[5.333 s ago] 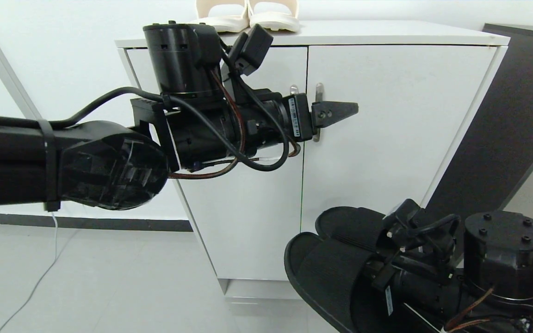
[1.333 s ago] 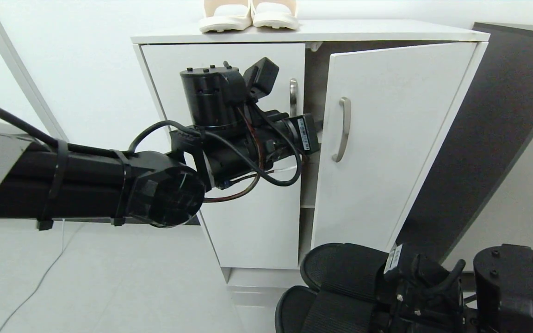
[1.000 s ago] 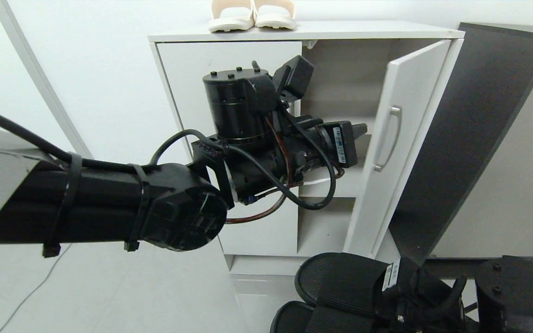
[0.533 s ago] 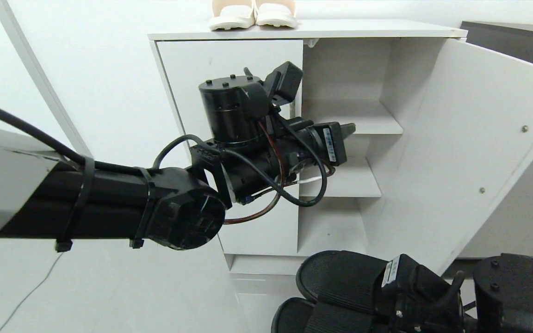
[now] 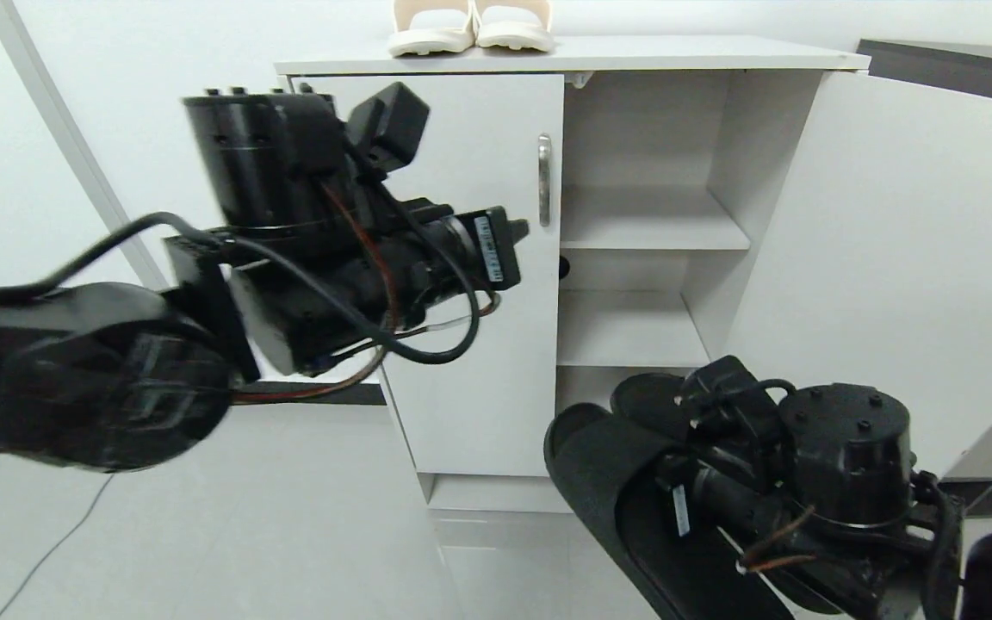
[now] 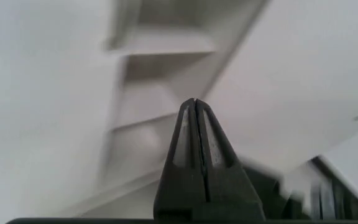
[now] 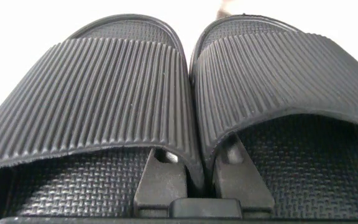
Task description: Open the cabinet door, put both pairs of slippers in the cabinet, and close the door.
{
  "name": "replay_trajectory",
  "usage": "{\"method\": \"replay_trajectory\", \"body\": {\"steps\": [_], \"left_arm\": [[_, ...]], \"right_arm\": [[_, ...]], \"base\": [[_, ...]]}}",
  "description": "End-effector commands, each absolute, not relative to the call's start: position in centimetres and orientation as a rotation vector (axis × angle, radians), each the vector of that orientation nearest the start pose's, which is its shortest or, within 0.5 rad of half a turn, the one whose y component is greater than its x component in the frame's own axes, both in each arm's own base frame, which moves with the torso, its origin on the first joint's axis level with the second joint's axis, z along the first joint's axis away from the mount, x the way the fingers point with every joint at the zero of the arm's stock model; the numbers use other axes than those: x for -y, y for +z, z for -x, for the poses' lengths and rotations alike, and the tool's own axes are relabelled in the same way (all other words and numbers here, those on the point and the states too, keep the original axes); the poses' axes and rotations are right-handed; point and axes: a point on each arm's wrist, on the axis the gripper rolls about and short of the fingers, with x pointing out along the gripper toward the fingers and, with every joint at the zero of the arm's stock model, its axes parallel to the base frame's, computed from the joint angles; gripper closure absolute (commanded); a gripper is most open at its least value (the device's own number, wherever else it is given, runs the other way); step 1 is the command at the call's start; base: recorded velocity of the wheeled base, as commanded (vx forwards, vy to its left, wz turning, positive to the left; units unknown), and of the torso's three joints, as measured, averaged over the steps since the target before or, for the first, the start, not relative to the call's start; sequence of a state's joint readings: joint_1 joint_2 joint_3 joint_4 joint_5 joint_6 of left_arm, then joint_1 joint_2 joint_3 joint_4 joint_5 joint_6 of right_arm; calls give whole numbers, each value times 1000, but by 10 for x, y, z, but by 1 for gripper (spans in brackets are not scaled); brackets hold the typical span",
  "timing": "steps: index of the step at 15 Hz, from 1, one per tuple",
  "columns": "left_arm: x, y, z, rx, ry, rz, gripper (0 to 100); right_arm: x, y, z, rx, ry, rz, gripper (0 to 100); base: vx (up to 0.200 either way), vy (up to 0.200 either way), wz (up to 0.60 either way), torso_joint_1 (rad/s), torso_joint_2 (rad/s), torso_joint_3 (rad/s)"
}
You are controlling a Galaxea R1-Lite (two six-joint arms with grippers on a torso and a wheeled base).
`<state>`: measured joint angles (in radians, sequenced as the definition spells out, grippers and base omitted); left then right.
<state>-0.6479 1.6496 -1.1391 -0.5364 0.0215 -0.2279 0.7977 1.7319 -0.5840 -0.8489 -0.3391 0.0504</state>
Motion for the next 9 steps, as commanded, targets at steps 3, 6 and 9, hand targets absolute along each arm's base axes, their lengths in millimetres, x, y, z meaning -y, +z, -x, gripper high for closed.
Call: {"method": "replay_trajectory", "body": {"steps": [3,6,9], "left_arm": [[71,297,-136,-9,-249,118,100],[22,279,-84,44,62,70,100],[-9,248,-18,155,387,42,100]], "right_arm": [[-196,127,-250,-277,267,80,100],[-196,128,-251,-272,253,78,100],[-197,129,-250,-266,234,80,100]], "base": [[0,0,0,0,0,0],[0,0,0,0,0,0],[0,0,0,0,0,0]]}}
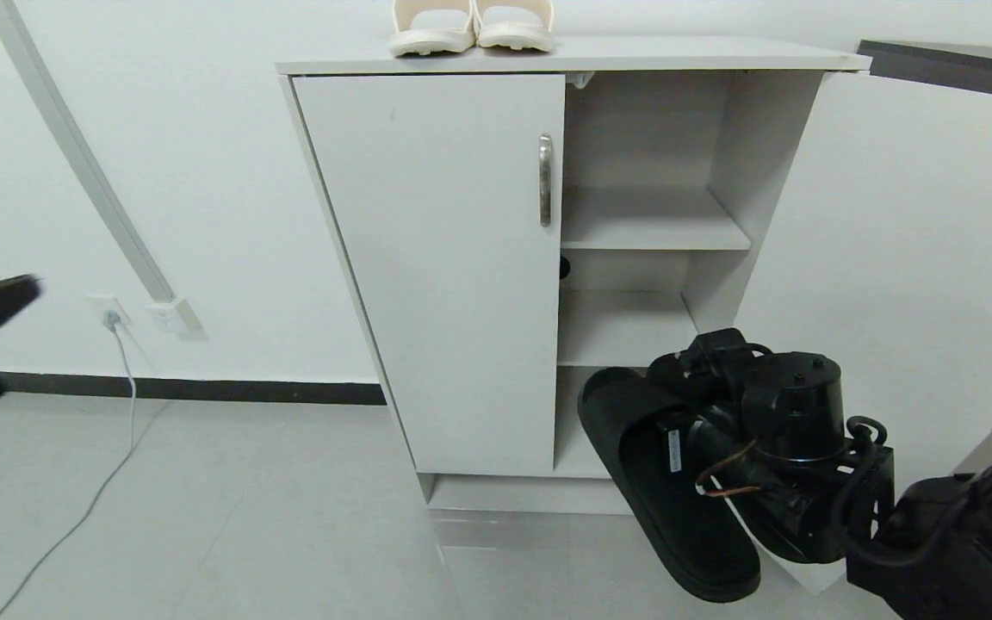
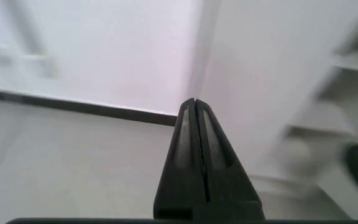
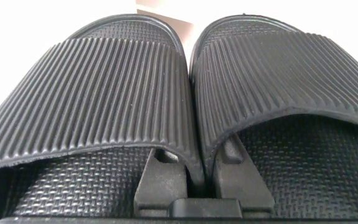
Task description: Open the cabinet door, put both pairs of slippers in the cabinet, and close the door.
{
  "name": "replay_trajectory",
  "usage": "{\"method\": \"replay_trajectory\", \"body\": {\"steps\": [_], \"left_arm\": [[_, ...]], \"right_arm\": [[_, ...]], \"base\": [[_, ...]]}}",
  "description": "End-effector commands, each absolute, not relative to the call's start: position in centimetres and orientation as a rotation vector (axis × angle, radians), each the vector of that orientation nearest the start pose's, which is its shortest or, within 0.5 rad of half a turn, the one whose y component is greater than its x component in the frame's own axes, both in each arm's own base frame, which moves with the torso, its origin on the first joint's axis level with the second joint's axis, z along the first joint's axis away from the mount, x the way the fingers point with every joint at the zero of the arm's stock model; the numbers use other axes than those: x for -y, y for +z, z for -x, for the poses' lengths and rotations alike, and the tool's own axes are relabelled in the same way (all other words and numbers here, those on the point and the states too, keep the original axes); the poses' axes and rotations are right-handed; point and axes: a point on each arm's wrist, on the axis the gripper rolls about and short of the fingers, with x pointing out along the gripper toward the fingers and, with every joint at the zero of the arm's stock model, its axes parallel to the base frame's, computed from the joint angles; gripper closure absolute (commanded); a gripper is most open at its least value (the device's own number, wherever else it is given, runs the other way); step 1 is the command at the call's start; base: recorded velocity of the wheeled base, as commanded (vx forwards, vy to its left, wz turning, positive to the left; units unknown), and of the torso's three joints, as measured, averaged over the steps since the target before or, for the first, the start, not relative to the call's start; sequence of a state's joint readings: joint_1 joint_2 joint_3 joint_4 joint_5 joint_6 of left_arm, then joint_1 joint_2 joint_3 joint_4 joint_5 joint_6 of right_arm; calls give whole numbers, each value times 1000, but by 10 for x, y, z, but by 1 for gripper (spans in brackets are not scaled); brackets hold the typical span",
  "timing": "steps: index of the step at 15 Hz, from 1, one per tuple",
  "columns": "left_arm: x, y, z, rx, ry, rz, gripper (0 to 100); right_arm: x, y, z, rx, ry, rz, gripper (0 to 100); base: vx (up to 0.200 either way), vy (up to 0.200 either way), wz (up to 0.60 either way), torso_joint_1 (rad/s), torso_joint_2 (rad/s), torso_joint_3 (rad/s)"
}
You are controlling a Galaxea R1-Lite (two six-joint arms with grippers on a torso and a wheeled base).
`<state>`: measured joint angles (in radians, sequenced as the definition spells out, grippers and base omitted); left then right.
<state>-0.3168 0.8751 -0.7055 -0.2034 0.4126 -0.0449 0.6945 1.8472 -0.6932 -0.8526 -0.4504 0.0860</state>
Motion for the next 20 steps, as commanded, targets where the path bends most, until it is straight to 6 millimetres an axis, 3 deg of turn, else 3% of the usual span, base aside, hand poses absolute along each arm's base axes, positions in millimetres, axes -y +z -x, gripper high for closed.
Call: {"method": "replay_trajectory", "body": {"steps": [1,4,9,12,14,20], "left_arm": [[-10,226,-4,143,424,35,100],[-9,158,22,127,446,24,100],[-5,92,26,112,216,-59,100],[-4,81,23,55,192,-7,100],[-1,76,23,1,67,-5,100],[1,75,23,-3,-23,-34,100]], "right_arm": [[-199,128,-248,-269,243,84,100],[-200,122,-246,-287,248,97,100],[-204,120,-244,-288,261,103,100],[-206,120,-241,-276,272,99,100],[-206,119,-240,-277,273,102,100],[-208,116,-242,-285,276,107,100]], "base": [[0,0,0,0,0,0],[0,0,0,0,0,0],[0,0,0,0,0,0],[0,0,0,0,0,0],[0,0,0,0,0,0],[0,0,0,0,0,0]]}}
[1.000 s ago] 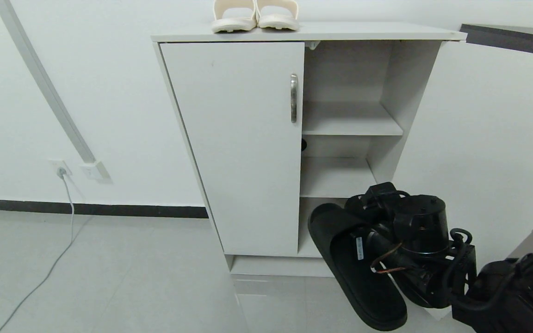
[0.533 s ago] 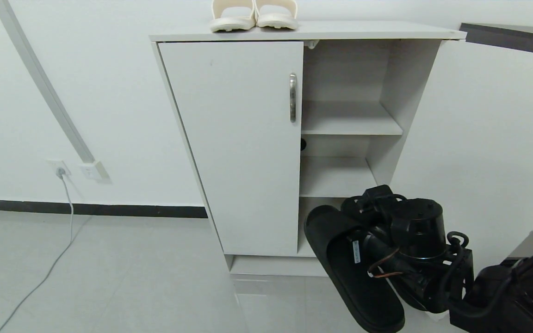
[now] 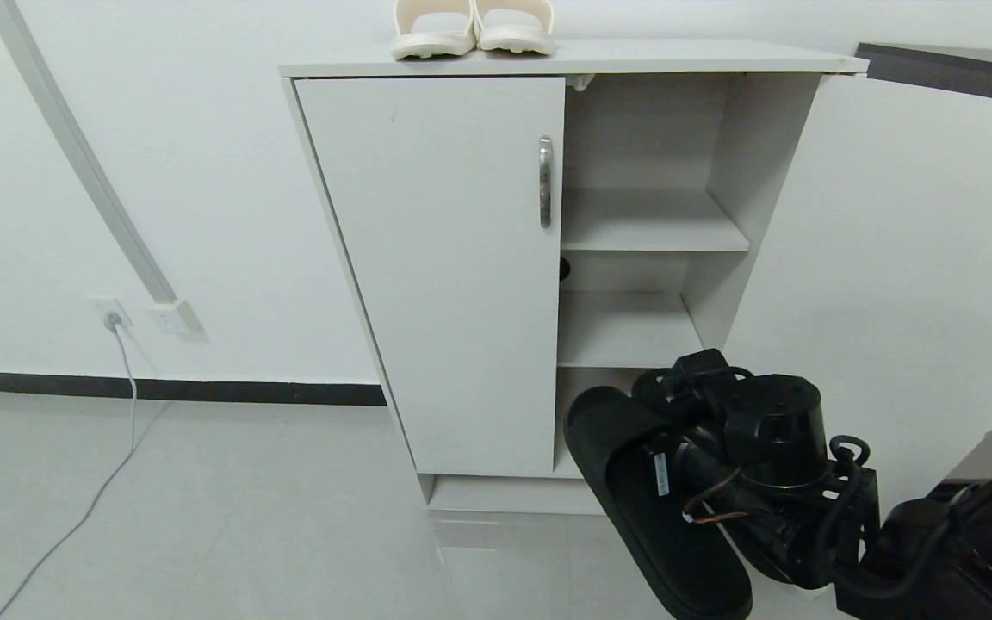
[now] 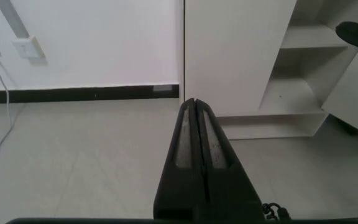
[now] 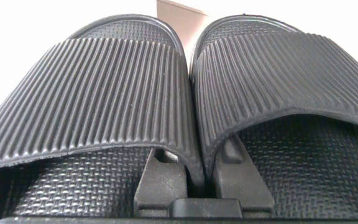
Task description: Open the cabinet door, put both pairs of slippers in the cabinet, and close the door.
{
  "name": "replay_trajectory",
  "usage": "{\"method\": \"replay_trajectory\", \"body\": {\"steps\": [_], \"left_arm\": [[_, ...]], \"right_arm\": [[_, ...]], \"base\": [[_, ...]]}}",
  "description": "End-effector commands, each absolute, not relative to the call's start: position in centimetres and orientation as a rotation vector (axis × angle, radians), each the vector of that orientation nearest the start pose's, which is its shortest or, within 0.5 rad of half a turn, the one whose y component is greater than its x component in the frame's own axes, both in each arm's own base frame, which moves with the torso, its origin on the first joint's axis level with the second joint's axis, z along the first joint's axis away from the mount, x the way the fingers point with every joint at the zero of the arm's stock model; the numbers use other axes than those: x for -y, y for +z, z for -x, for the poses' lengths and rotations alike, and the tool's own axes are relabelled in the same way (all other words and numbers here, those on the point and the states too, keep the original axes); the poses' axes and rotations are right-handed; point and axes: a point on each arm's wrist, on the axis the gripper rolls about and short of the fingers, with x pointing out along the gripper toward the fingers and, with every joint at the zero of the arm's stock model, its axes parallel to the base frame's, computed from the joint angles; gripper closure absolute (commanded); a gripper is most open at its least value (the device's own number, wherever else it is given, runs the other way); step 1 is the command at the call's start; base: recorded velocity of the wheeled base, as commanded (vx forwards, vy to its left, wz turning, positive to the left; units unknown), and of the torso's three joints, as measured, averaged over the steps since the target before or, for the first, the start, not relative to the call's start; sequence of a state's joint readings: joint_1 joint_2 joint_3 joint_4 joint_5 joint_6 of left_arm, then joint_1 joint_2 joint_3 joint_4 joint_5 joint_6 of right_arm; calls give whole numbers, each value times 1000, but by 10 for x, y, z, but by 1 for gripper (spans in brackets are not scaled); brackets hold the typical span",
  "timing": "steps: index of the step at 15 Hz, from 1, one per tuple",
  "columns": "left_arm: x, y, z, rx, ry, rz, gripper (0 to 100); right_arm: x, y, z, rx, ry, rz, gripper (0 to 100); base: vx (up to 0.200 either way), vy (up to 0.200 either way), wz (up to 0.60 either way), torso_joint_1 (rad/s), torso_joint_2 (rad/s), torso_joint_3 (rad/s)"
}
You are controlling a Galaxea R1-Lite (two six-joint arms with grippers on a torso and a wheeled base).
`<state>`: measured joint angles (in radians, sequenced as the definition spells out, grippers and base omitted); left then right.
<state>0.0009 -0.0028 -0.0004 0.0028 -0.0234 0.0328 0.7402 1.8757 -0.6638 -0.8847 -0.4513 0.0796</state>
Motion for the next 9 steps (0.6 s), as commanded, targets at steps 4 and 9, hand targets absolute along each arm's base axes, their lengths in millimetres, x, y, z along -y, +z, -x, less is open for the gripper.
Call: {"method": "replay_trajectory", "body": {"steps": [4,9], "left_arm": [[1,75,23,-3,-26,-34,100],[0,75,23,-3,-12,-20,100]], "right_arm": [[-224,113,-253,-255,256,78,100],[-256,104,-291,-191,73,43,100]], "base": [[0,0,0,0,0,0],[0,0,0,0,0,0]]}}
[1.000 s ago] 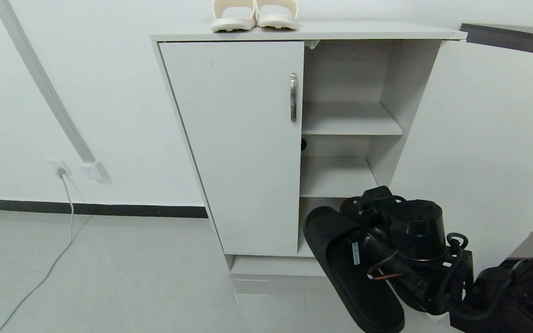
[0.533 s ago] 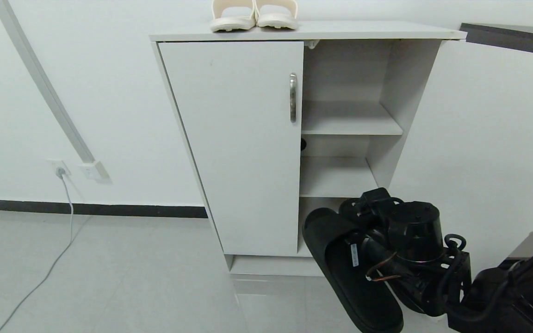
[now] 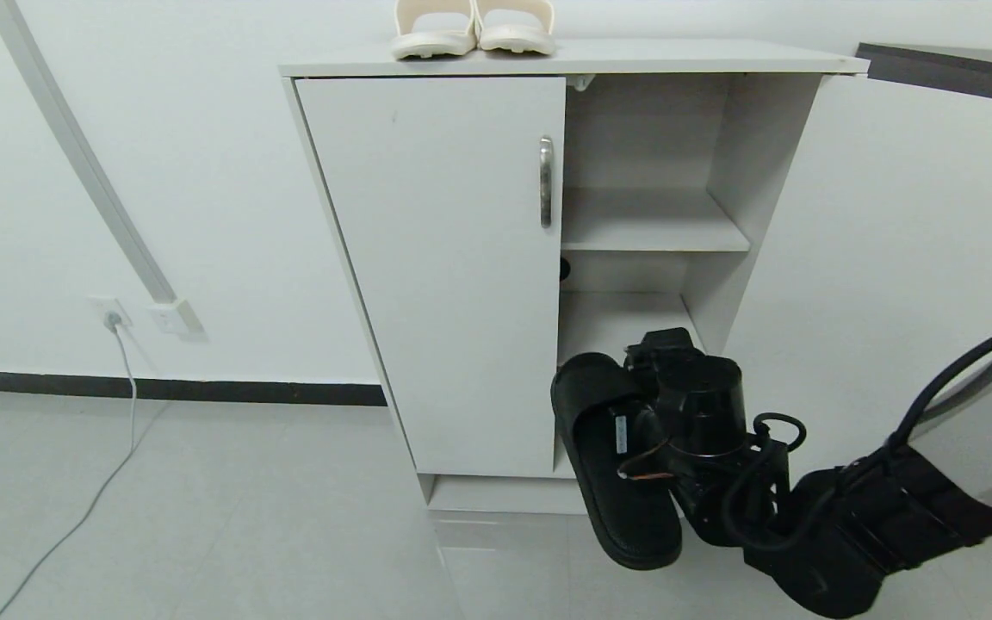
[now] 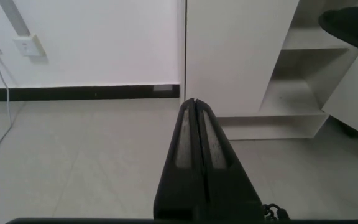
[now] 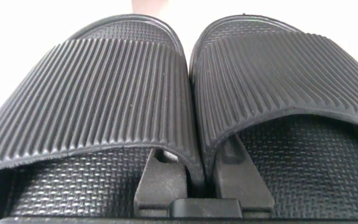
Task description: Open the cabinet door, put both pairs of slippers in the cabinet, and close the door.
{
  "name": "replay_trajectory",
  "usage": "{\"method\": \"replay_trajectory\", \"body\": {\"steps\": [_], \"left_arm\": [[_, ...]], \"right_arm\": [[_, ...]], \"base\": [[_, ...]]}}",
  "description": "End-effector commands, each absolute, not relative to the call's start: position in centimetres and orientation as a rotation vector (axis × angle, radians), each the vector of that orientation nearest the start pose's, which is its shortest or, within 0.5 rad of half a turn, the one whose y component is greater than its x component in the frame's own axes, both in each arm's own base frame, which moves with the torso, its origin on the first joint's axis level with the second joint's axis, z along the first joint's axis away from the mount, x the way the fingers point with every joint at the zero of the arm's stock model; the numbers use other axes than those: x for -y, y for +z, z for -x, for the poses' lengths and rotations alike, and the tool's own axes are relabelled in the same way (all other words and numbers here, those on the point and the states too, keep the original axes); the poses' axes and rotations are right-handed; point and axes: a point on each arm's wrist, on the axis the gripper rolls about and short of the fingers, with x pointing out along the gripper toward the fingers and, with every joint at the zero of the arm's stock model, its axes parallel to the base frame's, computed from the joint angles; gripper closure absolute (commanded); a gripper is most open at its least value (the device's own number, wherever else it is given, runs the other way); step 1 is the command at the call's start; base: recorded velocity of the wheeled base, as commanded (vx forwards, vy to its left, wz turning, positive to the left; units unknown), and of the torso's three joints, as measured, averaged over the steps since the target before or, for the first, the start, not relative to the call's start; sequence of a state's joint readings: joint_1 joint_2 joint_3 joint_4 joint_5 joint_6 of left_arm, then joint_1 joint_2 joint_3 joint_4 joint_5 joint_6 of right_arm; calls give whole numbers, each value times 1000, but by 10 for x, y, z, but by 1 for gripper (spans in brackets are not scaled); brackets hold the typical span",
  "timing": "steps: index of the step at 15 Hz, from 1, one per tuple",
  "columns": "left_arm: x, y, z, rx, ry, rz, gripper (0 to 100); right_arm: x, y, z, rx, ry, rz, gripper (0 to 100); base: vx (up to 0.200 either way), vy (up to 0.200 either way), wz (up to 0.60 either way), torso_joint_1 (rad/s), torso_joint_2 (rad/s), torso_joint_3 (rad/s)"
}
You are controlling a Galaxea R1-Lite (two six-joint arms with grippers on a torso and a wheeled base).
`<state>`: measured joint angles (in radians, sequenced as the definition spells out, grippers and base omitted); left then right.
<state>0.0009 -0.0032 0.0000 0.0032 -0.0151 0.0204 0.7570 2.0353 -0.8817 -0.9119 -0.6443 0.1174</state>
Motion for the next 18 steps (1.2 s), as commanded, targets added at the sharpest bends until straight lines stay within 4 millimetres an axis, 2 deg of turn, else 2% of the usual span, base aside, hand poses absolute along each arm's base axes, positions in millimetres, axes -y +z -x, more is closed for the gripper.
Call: {"method": "replay_trajectory", "body": {"steps": [1,2,4,5,13,15,18], "left_arm": [[0,75,23,-3,-12,-20,100],[0,75,23,-3,-15,-12,100],[0,75,23,-3,-15,-12,100],[0,75,23,-3,-15,-14,100],[0,75,23,-3,-15,-12,100],[0,75,23,-3,-15,-12,100],[0,75,23,-3,-15,-12,100]], "right_arm": [[-256,104,-292,-190,70,43,100],[-266,101,-303,-169,23,2,100],[-268,96,-306,-168,-17,8,100],[-268,94,-305,-171,-21,11,100],[-267,93,-305,-173,-26,15,100],[-270,90,-301,-181,-9,22,100],[-288,85,-293,-185,62,20,100]], "base": [[0,0,0,0,0,0],[0,0,0,0,0,0],[0,0,0,0,0,0],[0,0,0,0,0,0],[0,-200,0,4,0,4],[0,0,0,0,0,0],[0,0,0,0,0,0]]}}
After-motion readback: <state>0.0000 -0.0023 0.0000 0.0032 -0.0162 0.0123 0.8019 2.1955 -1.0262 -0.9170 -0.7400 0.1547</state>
